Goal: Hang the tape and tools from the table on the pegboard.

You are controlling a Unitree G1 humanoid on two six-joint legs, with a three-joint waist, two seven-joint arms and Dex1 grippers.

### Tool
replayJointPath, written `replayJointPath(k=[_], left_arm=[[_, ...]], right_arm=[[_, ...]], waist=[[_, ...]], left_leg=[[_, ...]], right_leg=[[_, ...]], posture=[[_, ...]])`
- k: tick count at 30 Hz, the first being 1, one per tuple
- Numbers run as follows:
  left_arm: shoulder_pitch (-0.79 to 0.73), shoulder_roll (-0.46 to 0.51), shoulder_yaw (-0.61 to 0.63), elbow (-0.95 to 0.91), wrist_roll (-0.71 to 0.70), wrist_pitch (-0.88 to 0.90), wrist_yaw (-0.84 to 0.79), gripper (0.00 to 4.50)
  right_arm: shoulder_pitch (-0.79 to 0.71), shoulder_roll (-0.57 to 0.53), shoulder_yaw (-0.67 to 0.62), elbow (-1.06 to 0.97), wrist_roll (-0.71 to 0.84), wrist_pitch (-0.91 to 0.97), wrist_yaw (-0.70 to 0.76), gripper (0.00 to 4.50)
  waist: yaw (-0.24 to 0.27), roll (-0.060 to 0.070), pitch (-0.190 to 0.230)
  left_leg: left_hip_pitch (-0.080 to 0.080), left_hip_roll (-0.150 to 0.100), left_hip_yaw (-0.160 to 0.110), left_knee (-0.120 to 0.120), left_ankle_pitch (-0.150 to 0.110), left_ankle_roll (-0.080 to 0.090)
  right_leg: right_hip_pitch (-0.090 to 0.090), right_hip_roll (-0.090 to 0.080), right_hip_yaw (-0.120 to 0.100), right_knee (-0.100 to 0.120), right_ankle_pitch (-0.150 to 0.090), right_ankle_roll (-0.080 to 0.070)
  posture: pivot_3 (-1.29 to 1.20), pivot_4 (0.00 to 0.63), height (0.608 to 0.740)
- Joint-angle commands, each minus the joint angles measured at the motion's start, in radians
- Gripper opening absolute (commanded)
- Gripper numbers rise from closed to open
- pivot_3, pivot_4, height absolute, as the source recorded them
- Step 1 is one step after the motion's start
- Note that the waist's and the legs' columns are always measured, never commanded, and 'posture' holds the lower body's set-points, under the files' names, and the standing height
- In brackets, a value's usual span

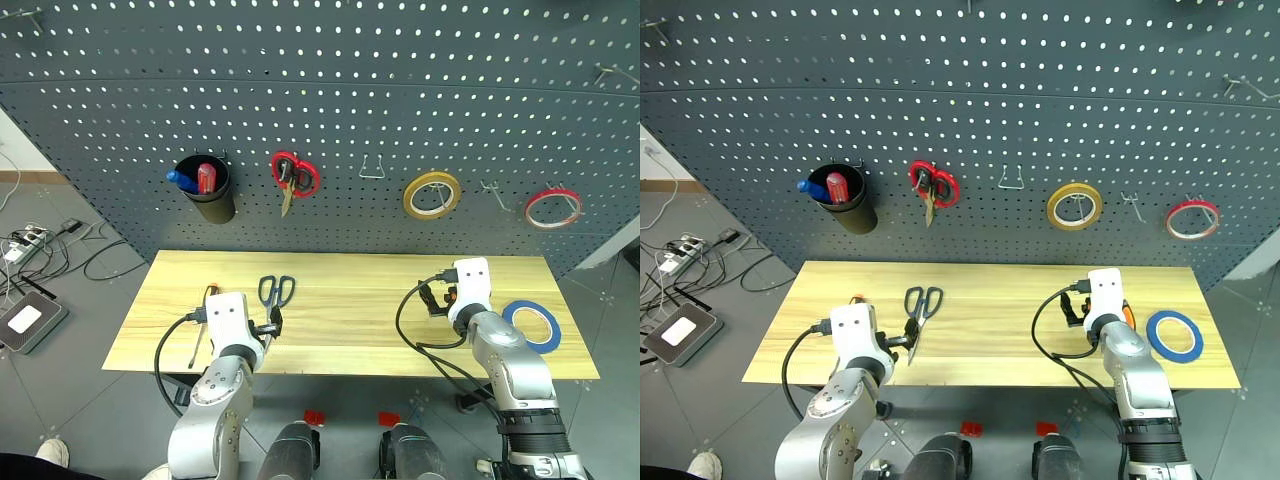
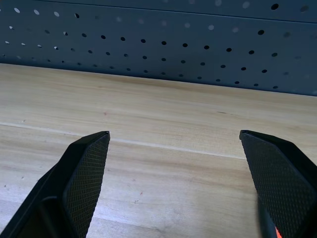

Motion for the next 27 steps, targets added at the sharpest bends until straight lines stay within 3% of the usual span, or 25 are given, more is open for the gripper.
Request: replayJointPath(k=[1,27], left_arm=[[-0.006,0.006,0.006,-0.022,0.007,-0.022,0.005,4.45],[-0.009,0.012,-0.009,-0.018,-0.001,-0.023,-0.011,4.45]], right_arm=[[-0.014,-0.004,-0.005,-0.014,0.000,-0.022,0.005,4.50],[0.025,-0.007,-0.020,-0.047,-0.003,-0.007,-0.014,4.50]], waist=[[0.000,0.000,0.000],[-0.001,0.000,0.000]], left_leg=[[0.001,0.000,0.001,-0.001,0.000,0.000],[0.001,0.000,0.001,-0.003,0.000,0.000]], right_leg=[[0.000,0.000,0.000,0.000,0.000,0.000],[0.000,0.000,0.000,-0.001,0.000,0.000]], posture=[[-0.02,0.176,0.740],[-0.04,0.169,0.740]])
